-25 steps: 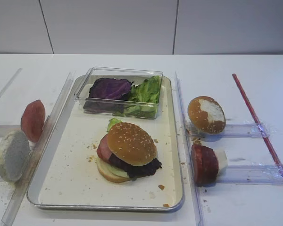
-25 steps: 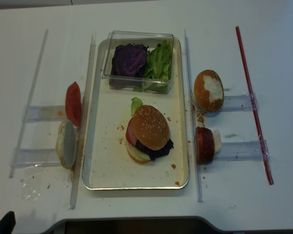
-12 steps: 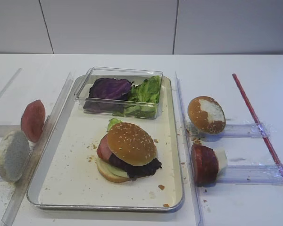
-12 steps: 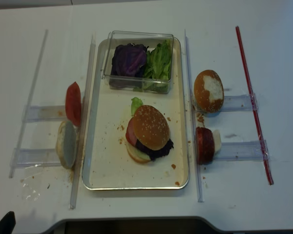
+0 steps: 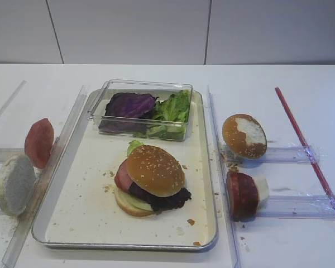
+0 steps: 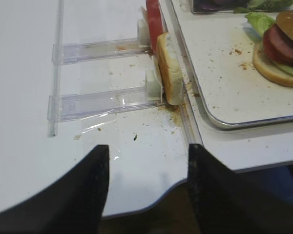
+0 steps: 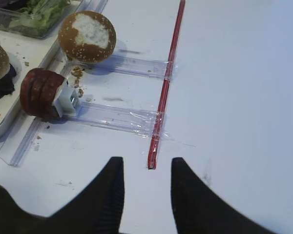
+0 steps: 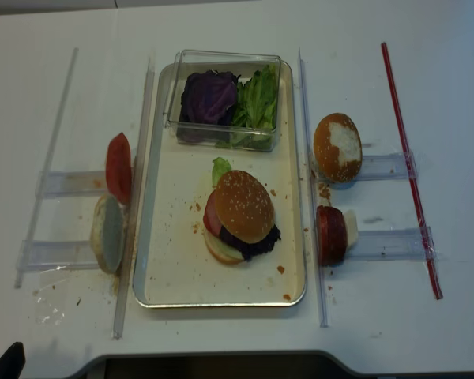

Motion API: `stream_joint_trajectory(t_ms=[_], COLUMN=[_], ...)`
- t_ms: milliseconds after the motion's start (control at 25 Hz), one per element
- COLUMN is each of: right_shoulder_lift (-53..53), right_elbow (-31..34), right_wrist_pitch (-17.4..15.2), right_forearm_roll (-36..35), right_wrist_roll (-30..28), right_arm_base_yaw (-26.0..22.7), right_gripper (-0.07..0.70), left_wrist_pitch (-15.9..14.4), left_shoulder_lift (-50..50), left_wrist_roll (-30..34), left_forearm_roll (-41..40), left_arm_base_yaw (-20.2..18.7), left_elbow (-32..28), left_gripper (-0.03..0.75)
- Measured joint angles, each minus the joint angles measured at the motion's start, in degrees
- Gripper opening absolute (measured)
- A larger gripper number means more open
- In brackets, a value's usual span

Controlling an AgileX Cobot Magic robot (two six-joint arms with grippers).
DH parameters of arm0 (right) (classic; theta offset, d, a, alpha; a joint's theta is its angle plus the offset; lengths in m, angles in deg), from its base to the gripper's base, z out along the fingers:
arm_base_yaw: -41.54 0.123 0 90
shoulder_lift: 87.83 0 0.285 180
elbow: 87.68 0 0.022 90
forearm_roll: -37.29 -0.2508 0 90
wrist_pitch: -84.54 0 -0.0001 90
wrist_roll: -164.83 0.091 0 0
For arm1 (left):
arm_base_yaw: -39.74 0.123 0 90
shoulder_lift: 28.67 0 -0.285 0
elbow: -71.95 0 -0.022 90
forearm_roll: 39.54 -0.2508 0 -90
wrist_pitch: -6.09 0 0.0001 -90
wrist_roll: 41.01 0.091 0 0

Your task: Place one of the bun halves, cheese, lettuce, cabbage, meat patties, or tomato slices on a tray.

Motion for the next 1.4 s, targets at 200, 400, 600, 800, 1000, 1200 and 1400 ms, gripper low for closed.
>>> stream_joint_trajectory(t_ms=[200,400,600,800,1000,1200,1400], right_shoulder_lift=[0.0,0.0,0.0,0.0,0.0,0.0,0.0], right_elbow=[0.0,0.0,0.0,0.0,0.13,0.13,0.13], right_wrist_pitch=[0.0,0.0,0.0,0.0,0.0,0.0,0.0], right_forearm_roll=[0.0,0.0,0.0,0.0,0.0,0.0,0.0], right_wrist_roll=[0.0,0.0,0.0,0.0,0.0,0.0,0.0], right_arm_base_yaw=[0.0,0.0,0.0,0.0,0.0,0.0,0.0], right_gripper=[0.267,0.267,0.267,0.267,0.267,0.267,0.267], left_wrist_pitch=[0.0,0.0,0.0,0.0,0.0,0.0,0.0], left_shoulder_lift=[0.0,0.0,0.0,0.0,0.0,0.0,0.0], left_wrist_roll=[0.0,0.0,0.0,0.0,0.0,0.0,0.0], left_forearm_roll=[0.0,0.0,0.0,0.0,0.0,0.0,0.0], left_arm_base_yaw=[0.0,0.0,0.0,0.0,0.0,0.0,0.0], left_elbow=[0.0,0.0,0.0,0.0,0.0,0.0,0.0], left_gripper=[0.35,0.35,0.35,0.35,0.35,0.35,0.35])
